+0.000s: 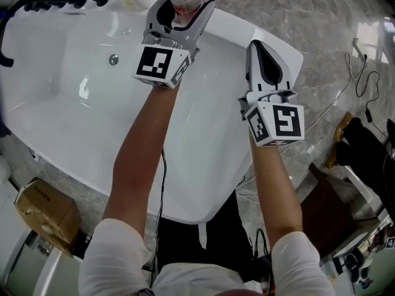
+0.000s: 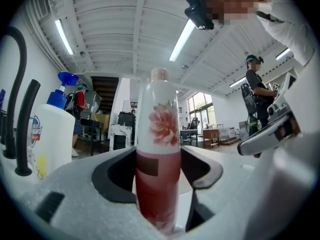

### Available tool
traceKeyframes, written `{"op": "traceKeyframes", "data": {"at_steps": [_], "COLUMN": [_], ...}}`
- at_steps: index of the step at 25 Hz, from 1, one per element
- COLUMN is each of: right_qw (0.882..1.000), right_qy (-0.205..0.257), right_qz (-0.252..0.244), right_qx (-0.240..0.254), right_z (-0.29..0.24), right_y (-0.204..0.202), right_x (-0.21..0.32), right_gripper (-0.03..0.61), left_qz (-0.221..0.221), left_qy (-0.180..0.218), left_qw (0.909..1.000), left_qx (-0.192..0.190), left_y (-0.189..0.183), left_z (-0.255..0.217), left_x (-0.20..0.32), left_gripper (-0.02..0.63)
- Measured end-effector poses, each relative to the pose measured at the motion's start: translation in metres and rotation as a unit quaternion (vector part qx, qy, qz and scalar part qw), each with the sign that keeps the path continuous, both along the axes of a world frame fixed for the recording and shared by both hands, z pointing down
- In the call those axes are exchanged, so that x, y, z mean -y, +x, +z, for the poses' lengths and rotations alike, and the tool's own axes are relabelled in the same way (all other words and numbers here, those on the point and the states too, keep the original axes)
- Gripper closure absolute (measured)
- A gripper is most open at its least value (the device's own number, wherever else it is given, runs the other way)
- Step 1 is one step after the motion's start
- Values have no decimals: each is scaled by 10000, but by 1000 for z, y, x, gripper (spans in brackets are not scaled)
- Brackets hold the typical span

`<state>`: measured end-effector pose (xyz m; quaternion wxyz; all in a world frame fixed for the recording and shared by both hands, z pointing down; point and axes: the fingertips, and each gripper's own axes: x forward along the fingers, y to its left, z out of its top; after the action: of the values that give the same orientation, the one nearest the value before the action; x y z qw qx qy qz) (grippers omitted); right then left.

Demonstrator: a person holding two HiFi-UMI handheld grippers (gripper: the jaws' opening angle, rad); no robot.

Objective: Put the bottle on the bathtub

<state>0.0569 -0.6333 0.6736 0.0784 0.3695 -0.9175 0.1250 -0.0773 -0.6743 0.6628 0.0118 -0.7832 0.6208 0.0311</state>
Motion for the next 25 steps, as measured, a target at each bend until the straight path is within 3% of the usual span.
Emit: {"op": "traceKeyframes", "data": {"at_steps": [10,17,22,25], "right_qw": [9999,9998,9997,9994], "right_qy": [-101,-178,-73,-11], "right_qz": [-19,-4,-181,-251], "right_qx": [-21,-44,-165,-227], "right_z": [0,-3,-14,-23], "right_y": [4,3,7,8], "right_x": [-20,-56,-99,-127], "right_gripper": [563,563,563,563], "left_qz": [-124,-278,-216,-236], "left_qy": [-324,-654,-826,-780], "left_qw": [9993,9973,9956,9954], "left_qx": [107,-155,-376,-502], "left_y": [-1,0,16,20], "left_z": [10,27,19,-1], "left_x": [-34,-99,-161,-200], "left_gripper": [334,336,442,467]}}
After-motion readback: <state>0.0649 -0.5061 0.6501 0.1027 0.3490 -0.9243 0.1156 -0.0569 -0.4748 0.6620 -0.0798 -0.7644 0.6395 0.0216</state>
